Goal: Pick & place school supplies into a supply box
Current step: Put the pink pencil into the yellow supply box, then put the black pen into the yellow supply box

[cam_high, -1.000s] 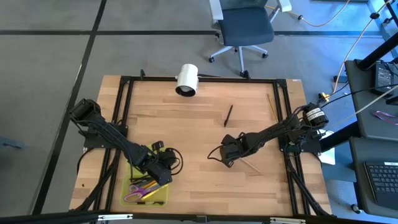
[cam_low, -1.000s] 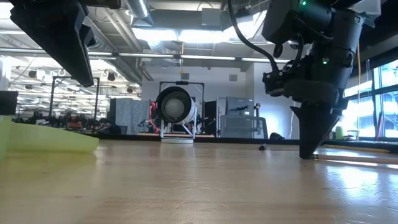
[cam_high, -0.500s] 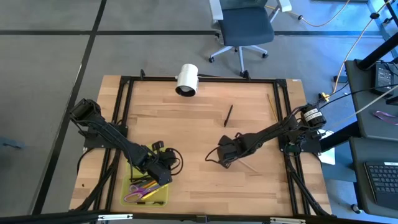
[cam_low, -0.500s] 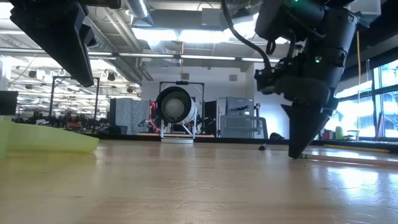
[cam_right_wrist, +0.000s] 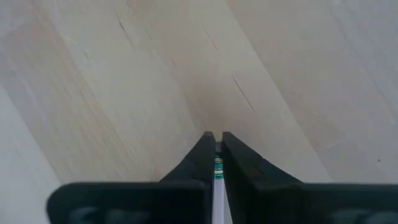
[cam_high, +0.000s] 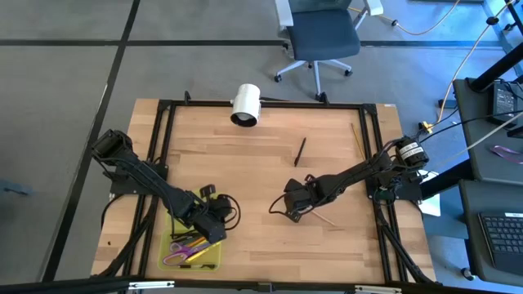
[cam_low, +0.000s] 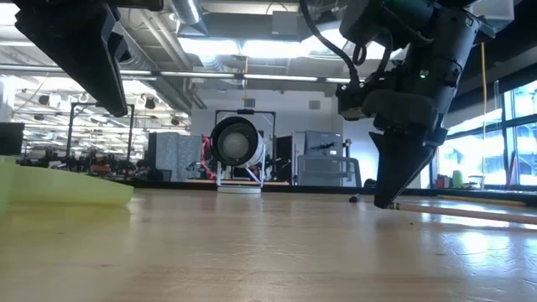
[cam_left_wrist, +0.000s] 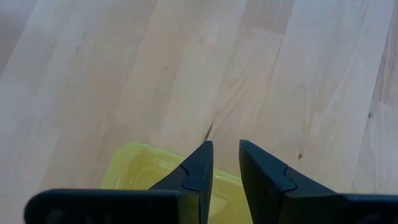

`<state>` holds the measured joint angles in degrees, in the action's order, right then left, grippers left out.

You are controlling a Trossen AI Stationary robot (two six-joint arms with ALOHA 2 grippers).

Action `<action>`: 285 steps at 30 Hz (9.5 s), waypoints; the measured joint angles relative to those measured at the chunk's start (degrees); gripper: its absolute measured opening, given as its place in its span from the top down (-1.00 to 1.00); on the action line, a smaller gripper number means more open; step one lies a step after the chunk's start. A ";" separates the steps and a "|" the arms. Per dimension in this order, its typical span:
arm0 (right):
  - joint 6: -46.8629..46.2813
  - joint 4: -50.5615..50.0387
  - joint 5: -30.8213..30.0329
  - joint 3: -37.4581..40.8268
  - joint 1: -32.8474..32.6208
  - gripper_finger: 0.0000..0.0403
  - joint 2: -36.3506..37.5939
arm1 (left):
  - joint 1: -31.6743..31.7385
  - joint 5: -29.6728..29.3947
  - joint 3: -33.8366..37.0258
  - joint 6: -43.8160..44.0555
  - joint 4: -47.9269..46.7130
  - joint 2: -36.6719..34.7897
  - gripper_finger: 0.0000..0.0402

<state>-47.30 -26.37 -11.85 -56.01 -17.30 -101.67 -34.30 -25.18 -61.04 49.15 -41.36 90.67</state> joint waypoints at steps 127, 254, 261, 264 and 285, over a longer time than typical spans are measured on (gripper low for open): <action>45.91 19.96 -10.98 -37.24 -10.01 0.88 -2.05 | 7.04 13.71 25.70 -52.45 113.30 4.04 0.77; -23.48 -29.01 -30.78 -20.48 2.28 0.00 -2.34 | 2.07 -11.81 3.56 -14.97 4.20 -12.63 0.57; -23.20 -25.04 -34.87 -20.48 5.28 0.00 -6.82 | 2.23 -12.32 5.77 -13.97 5.40 -12.63 0.55; -23.18 -24.56 -35.27 -20.48 6.36 0.00 -9.43 | 2.23 -12.26 5.77 -14.99 5.62 -12.63 0.55; -50.23 -32.65 -34.14 -20.48 11.15 0.00 -18.58 | 2.23 -12.67 5.77 -21.90 5.58 -12.48 0.57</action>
<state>-97.53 -59.02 -45.99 -76.49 -6.15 -120.25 -32.08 -37.84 -55.27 27.24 -35.78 78.19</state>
